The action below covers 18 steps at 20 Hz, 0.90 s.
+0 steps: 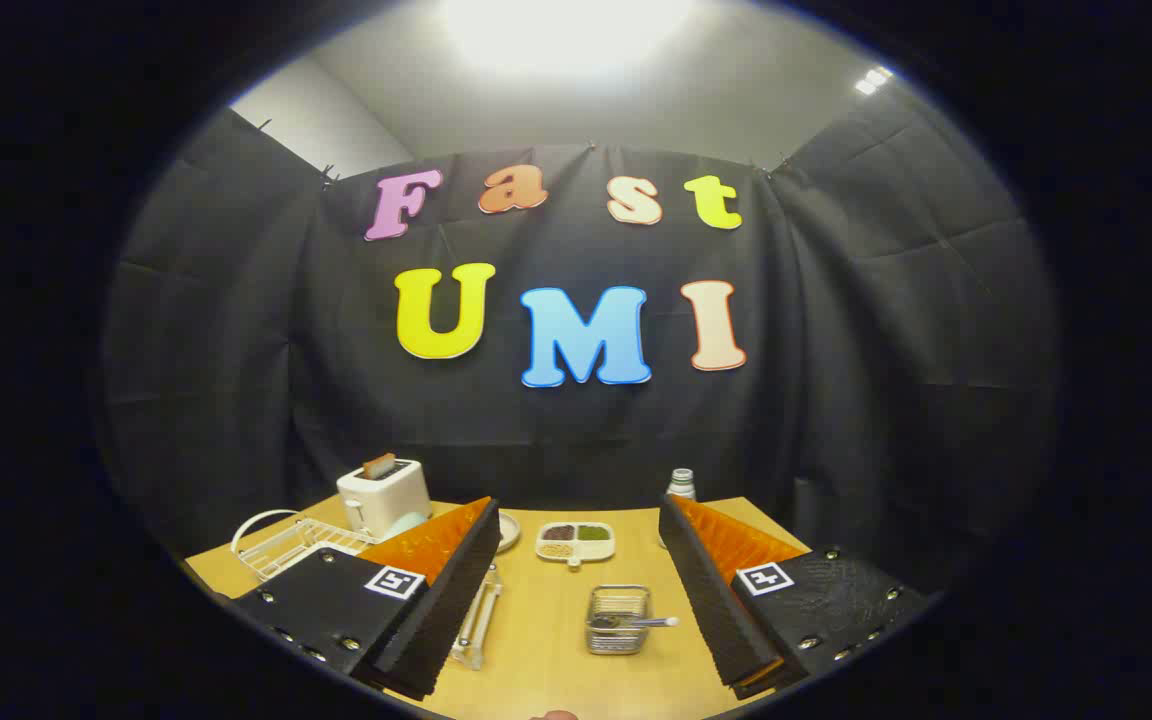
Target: Take the plate from the dish rack, then take the spoon from the basket and place it into the plate.
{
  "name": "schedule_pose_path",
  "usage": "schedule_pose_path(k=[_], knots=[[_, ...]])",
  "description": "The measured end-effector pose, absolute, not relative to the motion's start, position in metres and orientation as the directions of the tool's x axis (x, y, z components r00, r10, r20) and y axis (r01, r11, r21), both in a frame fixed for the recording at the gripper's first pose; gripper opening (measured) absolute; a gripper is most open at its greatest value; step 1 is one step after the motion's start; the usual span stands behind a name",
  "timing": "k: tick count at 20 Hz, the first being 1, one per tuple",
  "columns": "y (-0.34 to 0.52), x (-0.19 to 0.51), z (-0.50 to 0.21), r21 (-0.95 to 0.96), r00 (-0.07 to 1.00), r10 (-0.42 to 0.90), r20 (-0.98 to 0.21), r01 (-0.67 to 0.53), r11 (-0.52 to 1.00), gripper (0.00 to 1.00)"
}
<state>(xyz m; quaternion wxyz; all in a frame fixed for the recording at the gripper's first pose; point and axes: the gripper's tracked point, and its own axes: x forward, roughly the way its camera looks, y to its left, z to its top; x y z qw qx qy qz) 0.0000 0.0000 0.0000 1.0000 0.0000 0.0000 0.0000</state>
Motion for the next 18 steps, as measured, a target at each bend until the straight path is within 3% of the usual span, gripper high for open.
schedule_pose_path(k=[6, 9, 18], knots=[[0.094, 0.038, 0.003, 0.073, 0.994, 0.105, -0.027, -0.103, 0.992, 0.98], [0.116, 0.059, -0.009, 0.072, 0.992, 0.102, -0.077, -0.097, 0.993, 0.98], [0.148, 0.125, -0.096, 0.119, 0.914, 0.111, -0.391, -0.069, 0.990, 0.98]])
